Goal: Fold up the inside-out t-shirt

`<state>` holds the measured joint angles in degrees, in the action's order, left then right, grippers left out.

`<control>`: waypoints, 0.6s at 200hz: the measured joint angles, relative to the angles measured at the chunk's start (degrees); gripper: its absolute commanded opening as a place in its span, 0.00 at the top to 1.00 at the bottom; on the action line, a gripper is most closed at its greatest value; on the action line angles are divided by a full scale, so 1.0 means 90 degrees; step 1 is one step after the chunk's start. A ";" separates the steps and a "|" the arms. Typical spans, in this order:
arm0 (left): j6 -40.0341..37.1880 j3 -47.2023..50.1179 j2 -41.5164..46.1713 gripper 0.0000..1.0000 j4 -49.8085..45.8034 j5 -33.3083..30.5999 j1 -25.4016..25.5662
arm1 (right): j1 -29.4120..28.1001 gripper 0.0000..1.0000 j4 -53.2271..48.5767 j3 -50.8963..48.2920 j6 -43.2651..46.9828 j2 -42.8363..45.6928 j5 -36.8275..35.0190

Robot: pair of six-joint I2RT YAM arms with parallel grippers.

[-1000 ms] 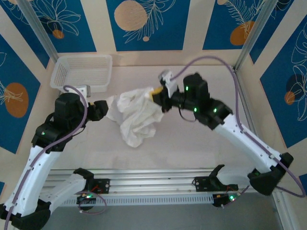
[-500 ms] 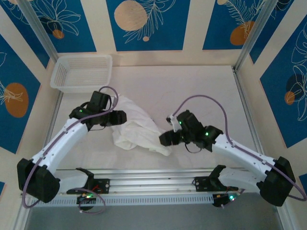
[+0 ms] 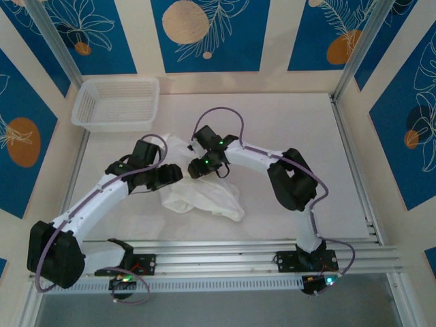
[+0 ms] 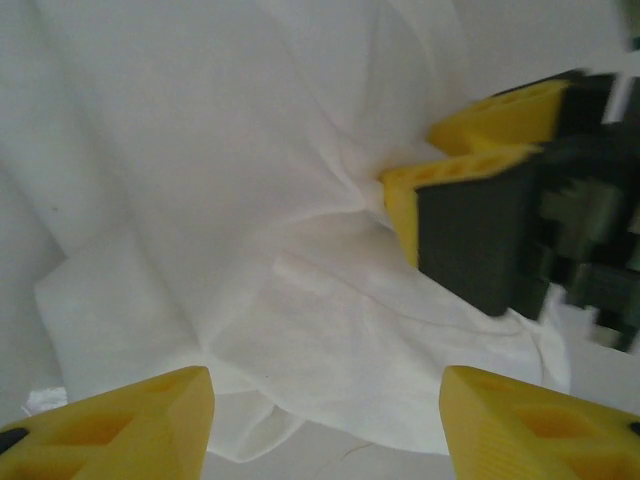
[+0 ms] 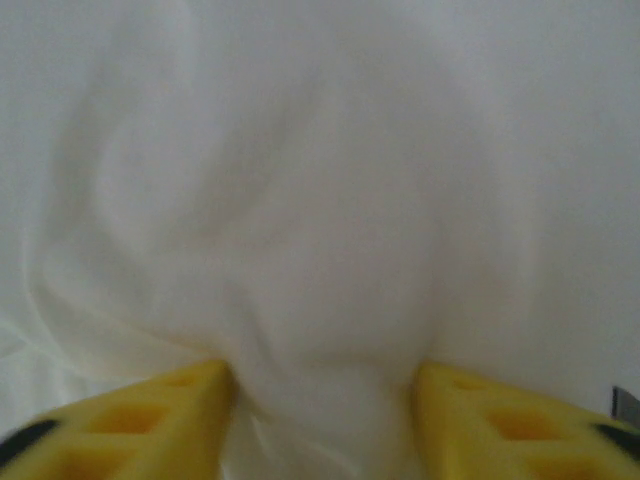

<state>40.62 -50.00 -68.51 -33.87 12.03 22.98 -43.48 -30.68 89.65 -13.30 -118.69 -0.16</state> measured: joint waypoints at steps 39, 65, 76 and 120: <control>0.0002 0.0141 0.0148 0.38 0.0061 -0.0019 0.0000 | 0.0085 1.00 -0.0202 -0.0007 -0.0049 0.0168 0.0403; 0.0104 0.0454 0.0112 0.38 0.0325 0.0206 0.0000 | 0.0168 1.00 -0.0211 -0.0134 -0.0267 0.0823 0.1020; 0.0177 0.0622 0.0058 0.37 0.0571 0.0415 0.0000 | 0.0221 1.00 -0.0160 -0.0219 -0.0423 0.1192 0.1379; 0.0238 0.0787 -0.0017 0.09 0.1086 0.0663 0.0000 | 0.0376 1.00 0.0228 -0.0449 -0.1054 0.2091 0.2878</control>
<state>42.76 -42.92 -68.66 -24.10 18.00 22.98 -40.10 -28.62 85.60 -22.79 -99.88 25.74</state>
